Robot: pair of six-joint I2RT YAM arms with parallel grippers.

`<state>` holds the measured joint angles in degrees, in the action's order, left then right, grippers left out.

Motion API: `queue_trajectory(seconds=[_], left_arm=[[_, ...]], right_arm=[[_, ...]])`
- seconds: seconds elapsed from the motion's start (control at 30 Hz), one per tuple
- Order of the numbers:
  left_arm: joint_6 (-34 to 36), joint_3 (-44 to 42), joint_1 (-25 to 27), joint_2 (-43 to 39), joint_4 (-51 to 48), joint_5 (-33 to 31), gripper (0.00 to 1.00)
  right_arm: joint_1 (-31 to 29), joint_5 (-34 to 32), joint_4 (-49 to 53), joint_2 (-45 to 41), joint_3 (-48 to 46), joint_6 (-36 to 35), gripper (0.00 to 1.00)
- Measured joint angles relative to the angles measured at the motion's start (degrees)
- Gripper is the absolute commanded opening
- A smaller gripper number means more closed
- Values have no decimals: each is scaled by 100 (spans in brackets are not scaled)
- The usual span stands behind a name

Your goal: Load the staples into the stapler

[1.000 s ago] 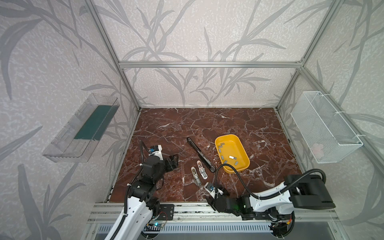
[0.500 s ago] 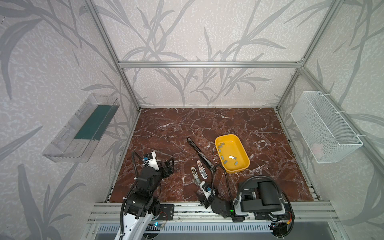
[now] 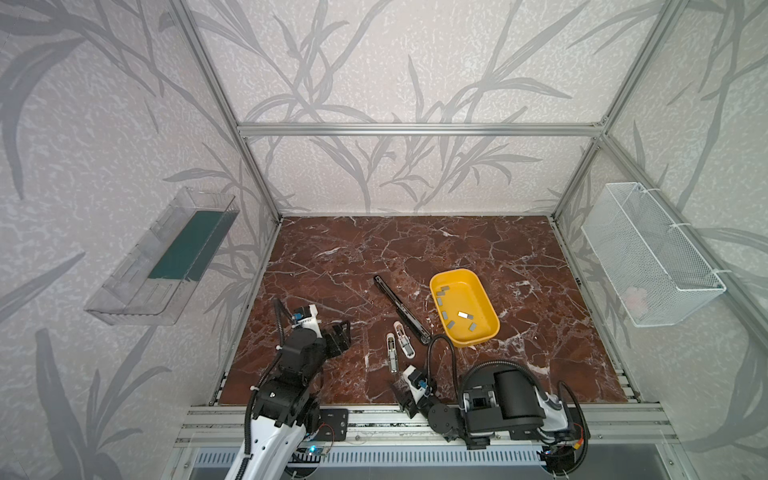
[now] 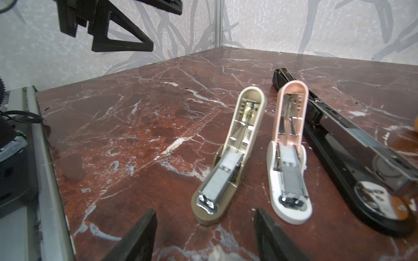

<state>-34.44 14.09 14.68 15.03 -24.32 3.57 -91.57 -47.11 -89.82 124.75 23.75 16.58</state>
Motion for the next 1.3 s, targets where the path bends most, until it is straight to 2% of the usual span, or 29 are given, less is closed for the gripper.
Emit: queue_trajectory(seconds=[0.17, 0.4, 0.63, 1.0, 1.23, 1.3], left_arm=[[0, 0, 0, -59, 55, 24, 83], [0, 0, 0, -227, 61, 57, 83], [0, 0, 0, -315, 63, 61, 83], [0, -2, 0, -341, 61, 81, 83], [0, -13, 0, -426, 63, 79, 84], [0, -17, 0, -422, 85, 81, 85]], right_arm=[[0, 0, 278, -173, -35, 107, 67], [105, 15, 2559, -826, 597, 721, 63], [155, 35, 3921, -1043, 1071, 1119, 63], [297, -4, 4881, -1036, 1593, 1495, 56], [446, 2, 4944, -1023, 1598, 1552, 37], [474, 2, 4913, -1005, 1593, 1563, 36]])
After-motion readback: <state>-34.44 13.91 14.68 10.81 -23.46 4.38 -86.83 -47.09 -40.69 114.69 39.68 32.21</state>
